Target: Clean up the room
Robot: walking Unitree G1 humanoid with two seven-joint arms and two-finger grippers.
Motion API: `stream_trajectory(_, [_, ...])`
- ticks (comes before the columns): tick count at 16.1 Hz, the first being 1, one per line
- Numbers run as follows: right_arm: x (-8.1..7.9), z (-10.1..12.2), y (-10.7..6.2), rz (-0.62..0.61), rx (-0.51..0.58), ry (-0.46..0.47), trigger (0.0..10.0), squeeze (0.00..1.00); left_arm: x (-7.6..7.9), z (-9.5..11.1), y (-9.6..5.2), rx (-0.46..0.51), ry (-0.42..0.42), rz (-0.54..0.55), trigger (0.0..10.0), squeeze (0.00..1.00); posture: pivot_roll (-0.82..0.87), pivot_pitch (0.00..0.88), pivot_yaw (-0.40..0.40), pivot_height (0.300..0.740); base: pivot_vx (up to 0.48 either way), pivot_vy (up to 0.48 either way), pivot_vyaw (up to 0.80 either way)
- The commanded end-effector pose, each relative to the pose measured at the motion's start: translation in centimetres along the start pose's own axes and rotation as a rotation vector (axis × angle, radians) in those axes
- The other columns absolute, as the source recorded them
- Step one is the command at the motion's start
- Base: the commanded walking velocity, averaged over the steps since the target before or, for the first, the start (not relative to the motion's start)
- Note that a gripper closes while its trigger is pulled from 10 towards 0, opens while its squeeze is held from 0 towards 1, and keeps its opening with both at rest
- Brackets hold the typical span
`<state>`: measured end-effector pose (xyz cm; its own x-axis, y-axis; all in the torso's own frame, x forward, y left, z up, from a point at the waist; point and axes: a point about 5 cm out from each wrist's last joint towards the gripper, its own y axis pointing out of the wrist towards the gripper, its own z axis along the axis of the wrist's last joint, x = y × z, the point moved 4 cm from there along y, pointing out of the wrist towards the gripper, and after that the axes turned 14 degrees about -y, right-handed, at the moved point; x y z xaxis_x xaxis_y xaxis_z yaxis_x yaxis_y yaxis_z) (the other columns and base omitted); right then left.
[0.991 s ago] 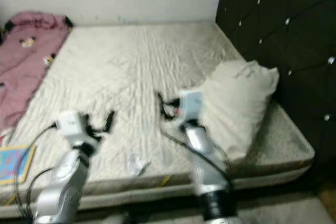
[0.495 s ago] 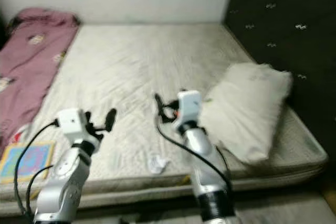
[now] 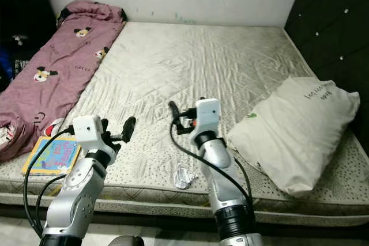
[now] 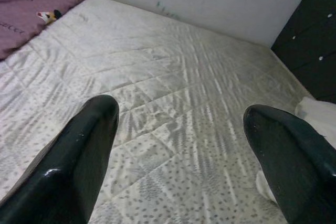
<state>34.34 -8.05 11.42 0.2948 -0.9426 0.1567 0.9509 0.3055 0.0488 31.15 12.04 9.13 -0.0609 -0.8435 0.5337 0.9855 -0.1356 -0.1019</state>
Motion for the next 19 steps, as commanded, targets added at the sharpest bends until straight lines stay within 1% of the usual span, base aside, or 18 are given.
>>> stream_trajectory(1, [0.0, 0.1, 0.2, 0.002, 0.001, -0.007, 10.0, 0.00, 0.2, -0.5, 0.4, -0.015, -0.051, 0.004, 10.0, 0.00, 0.10, 0.000, 0.010, 0.740, 0.000, 0.000, 0.00])
stream_trajectory(2, [-0.1, 0.5, 0.3, 0.013, 0.013, -0.009, 10.0, 0.00, 0.7, -0.2, 0.6, 0.000, -0.046, -0.024, 10.0, 0.00, 0.09, 0.000, 0.008, 0.740, 0.000, 0.000, 0.00])
stream_trajectory(3, [-0.2, 0.9, 0.6, 0.014, 0.022, -0.008, 10.0, 0.00, 0.9, -0.1, 0.6, 0.009, -0.042, -0.016, 10.0, 0.00, 0.08, 0.000, -0.001, 0.740, 0.000, 0.000, 0.00])
stream_trajectory(5, [-0.2, 1.4, 0.9, 0.013, 0.034, -0.007, 10.0, 0.00, 1.1, 0.0, 0.6, 0.017, -0.011, 0.004, 10.0, 0.00, 0.08, 0.000, -0.014, 0.740, 0.000, 0.000, 0.00])
stream_trajectory(6, [-0.2, 1.8, 1.0, 0.014, 0.043, -0.006, 10.0, 0.00, 1.2, 0.5, 0.5, 0.038, 0.021, 0.007, 10.0, 0.00, 0.08, 0.001, -0.018, 0.740, 0.000, 0.000, 0.00])
stream_trajectory(7, [-0.2, 2.2, 1.1, 0.019, 0.054, -0.006, 10.0, 0.00, 0.9, 0.7, 0.2, 0.042, 0.031, 0.015, 10.0, 0.00, 0.08, 0.000, -0.020, 0.740, 0.000, 0.000, 0.00])
stream_trajectory(8, [-0.3, 2.0, 1.0, 0.021, 0.052, -0.007, 10.0, 0.00, 0.3, 0.6, -0.3, 0.040, 0.020, 0.020, 10.0, 0.00, 0.09, 0.000, -0.026, 0.740, 0.000, 0.000, 0.00])
stream_trajectory(9, [-0.3, 1.8, 1.0, 0.020, 0.048, -0.012, 10.0, 0.00, 0.1, 0.2, -0.4, 0.027, 0.010, 0.028, 10.0, 0.00, 0.09, 0.000, -0.028, 0.740, 0.000, 0.000, 0.00])
stream_trajectory(11, [0.1, 1.4, 1.0, 0.001, 0.042, -0.027, 10.0, 0.00, 0.1, 0.2, -0.1, 0.032, 0.020, 0.020, 10.0, 0.00, 0.10, 0.000, -0.038, 0.740, 0.000, 0.000, 0.49])
stream_trajectory(12, [0.7, 0.8, 1.0, -0.023, 0.023, -0.020, 10.0, 0.00, 0.3, 0.1, 0.0, 0.027, 0.011, 0.004, 10.0, 0.00, 0.11, 0.000, -0.051, 0.740, 0.000, 0.000, 0.79])
stream_trajectory(13, [1.0, 0.5, 0.9, -0.036, 0.012, -0.019, 10.0, 0.00, 0.3, 0.1, 0.1, 0.025, 0.006, 0.000, 10.0, 0.00, 0.11, 0.000, -0.051, 0.740, 0.000, 0.000, 0.79])
stream_trajectory(14, [1.8, -0.6, 0.7, -0.072, -0.033, 0.001, 10.0, 0.00, 0.4, 0.3, 0.0, 0.032, 0.011, -0.004, 10.0, 0.00, 0.11, 0.000, -0.054, 0.740, 0.000, 0.000, 0.00])
stream_trajectory(15, [2.2, -1.0, 0.6, -0.083, -0.047, 0.010, 10.0, 0.00, 0.7, 0.6, -0.2, 0.037, 0.019, -0.019, 10.0, 0.00, 0.11, 0.000, -0.050, 0.740, 0.000, 0.000, 0.00])
stream_trajectory(16, [2.2, -0.9, 0.6, -0.084, -0.045, 0.010, 10.0, 0.00, 0.8, 0.7, -0.2, 0.038, 0.030, -0.021, 10.0, 0.00, 0.11, 0.000, -0.044, 0.740, 0.000, 0.000, 0.00])
stream_trajectory(17, [2.5, -0.8, 0.3, -0.094, -0.043, 0.009, 10.0, 0.00, 0.6, 0.8, -0.4, 0.040, 0.045, -0.017, 10.0, 0.00, 0.11, 0.000, -0.043, 0.740, 0.000, 0.000, 0.00])
stream_trajectory(19, [3.0, -1.2, -0.2, -0.124, -0.059, 0.027, 10.0, 0.00, -0.6, 0.7, -0.8, 0.039, 0.042, 0.033, 10.0, 0.00, 0.11, 0.000, -0.046, 0.740, 0.000, 0.000, 0.00])
